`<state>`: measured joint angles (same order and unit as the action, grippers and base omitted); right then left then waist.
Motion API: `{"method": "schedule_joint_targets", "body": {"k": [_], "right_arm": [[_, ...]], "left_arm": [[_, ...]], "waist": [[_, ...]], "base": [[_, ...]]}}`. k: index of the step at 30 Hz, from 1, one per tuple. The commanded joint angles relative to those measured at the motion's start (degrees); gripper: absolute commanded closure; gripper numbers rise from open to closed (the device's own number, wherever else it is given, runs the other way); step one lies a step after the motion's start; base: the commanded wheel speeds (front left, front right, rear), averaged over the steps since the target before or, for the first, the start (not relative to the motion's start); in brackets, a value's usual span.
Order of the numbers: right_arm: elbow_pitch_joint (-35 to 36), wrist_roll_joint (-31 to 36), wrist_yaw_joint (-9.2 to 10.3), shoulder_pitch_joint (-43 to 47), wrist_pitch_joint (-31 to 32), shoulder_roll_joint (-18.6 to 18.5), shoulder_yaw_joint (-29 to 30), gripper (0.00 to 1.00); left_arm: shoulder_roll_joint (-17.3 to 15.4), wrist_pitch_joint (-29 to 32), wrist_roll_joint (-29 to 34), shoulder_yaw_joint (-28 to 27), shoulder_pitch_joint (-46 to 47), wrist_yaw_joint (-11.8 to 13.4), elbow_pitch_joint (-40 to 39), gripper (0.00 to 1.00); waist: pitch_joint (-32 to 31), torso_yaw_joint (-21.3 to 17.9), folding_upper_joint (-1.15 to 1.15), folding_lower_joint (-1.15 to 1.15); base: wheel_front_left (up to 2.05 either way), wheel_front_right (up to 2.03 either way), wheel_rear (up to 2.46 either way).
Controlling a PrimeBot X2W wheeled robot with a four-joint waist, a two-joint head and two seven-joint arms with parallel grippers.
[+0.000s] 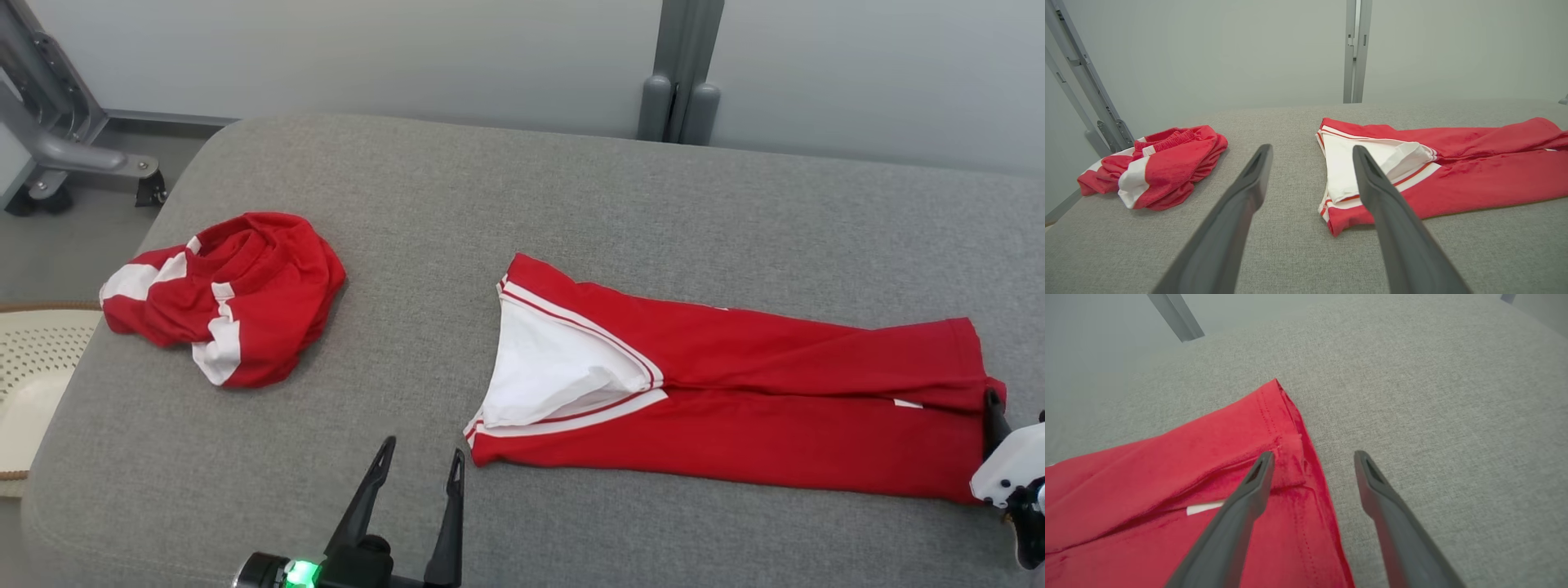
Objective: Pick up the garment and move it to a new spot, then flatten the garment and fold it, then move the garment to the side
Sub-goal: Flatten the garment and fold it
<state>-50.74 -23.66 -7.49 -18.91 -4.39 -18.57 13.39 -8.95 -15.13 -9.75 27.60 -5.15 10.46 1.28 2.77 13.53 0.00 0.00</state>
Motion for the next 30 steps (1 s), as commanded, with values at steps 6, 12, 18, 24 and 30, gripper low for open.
{"method": "schedule_joint_targets", "body": {"k": [6,12,18,24,30], "right_arm": [[-5.87,2.16,0.01,-3.66,0.66,-0.64,1.54,0.0],[-10.37,2.56,0.02,-5.08,1.31,-0.39,1.51,0.7],[-11.78,4.2,0.14,-4.26,0.55,-2.61,-1.12,1.0],[-10.45,9.18,0.1,-6.93,-2.21,-7.71,-2.55,1.0],[-7.82,14.61,0.06,-9.97,-2.68,-12.66,-2.64,1.0]], "left_arm": [[1.59,-0.01,2.55,-0.27,1.57,-2.33,0.24,0.0],[2.35,-0.01,4.17,-0.89,2.27,-3.31,0.46,0.0],[3.02,-0.01,5.1,-1.93,2.33,-3.75,0.4,0.0],[3.01,-0.01,5.77,-4.01,2.64,-3.55,-0.22,0.0],[2.42,-0.01,6.38,-5.45,2.85,-3.91,-0.53,0.0]], "waist": [[3.62,1.91,0.0,0.0],[5.26,2.18,0.0,0.0],[5.95,1.73,0.0,0.0],[6.59,-0.42,0.0,0.0],[6.92,-3.02,0.0,0.0]], "base": [[0.0,0.0,0.0],[0.0,0.0,0.0],[0.0,0.0,0.0],[0.0,0.0,0.0],[0.0,0.0,0.0]]}}
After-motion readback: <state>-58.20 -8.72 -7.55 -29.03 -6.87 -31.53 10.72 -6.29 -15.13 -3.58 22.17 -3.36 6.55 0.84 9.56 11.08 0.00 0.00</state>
